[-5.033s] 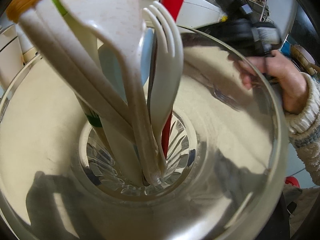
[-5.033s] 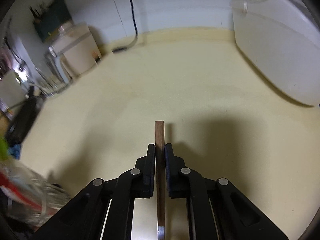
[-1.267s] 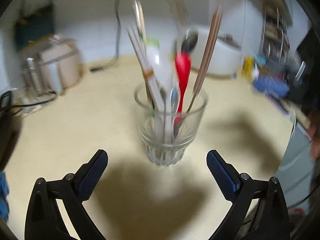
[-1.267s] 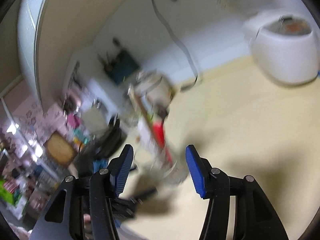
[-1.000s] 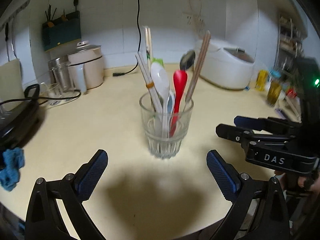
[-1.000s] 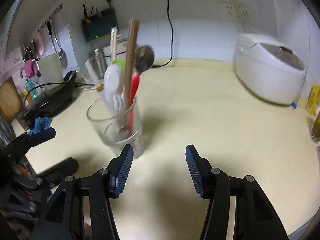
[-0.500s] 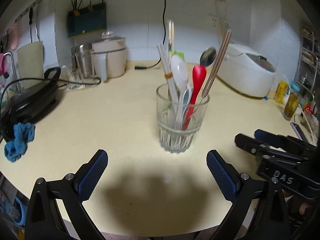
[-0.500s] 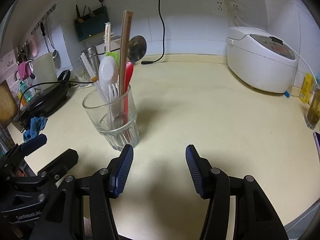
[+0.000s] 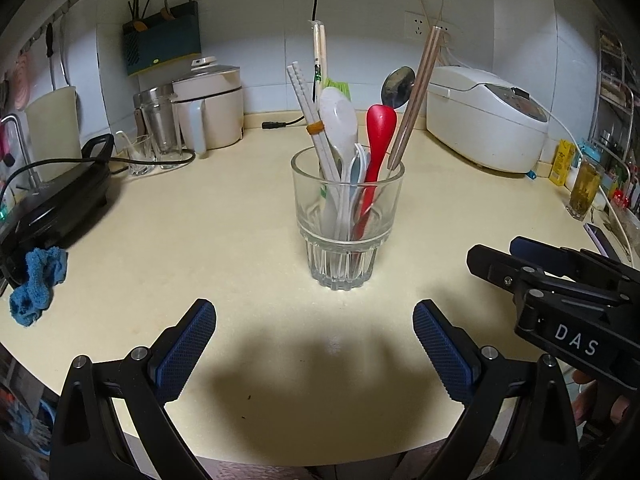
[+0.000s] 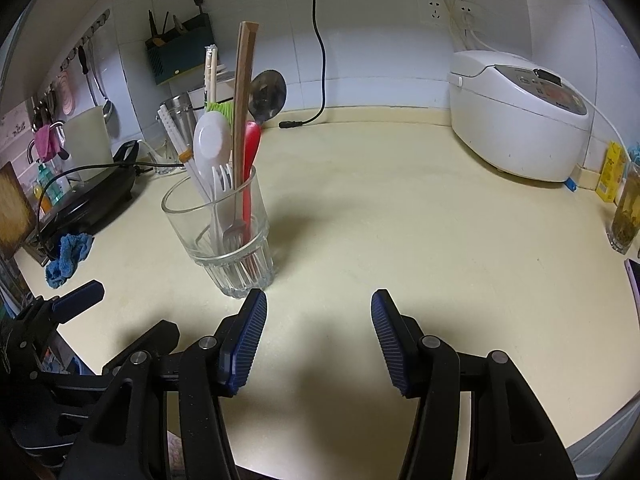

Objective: Organize utensils

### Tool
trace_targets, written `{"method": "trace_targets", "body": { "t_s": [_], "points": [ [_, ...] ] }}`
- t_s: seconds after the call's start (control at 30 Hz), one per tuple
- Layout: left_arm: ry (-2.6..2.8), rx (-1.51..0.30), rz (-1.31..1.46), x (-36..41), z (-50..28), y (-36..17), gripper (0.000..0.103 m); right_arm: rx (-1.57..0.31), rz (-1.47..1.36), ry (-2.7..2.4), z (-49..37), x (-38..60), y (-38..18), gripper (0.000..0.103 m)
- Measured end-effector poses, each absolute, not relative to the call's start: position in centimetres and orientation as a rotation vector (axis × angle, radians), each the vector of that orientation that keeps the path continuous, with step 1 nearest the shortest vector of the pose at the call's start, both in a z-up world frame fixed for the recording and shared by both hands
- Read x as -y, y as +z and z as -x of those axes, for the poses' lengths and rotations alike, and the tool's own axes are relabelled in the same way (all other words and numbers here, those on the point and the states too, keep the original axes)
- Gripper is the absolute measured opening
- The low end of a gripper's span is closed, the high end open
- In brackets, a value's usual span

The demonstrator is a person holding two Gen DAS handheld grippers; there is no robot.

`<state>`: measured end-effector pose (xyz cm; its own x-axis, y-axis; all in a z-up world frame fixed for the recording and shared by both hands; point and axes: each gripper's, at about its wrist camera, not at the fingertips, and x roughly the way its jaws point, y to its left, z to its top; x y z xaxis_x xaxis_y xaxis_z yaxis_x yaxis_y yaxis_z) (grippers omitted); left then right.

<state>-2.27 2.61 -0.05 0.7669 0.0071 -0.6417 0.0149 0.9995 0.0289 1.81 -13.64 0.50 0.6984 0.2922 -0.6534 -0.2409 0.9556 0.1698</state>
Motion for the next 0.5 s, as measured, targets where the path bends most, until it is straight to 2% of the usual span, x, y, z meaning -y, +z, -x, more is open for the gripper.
{"method": "trace_targets", "body": {
  "t_s": [0.5],
  "points": [
    [0.009,-0.684,-0.07,-2.1,2.38,0.08,0.1,-0.752,-0.065,0.304,-2.0,13.37,0.23,0.055]
  ]
}}
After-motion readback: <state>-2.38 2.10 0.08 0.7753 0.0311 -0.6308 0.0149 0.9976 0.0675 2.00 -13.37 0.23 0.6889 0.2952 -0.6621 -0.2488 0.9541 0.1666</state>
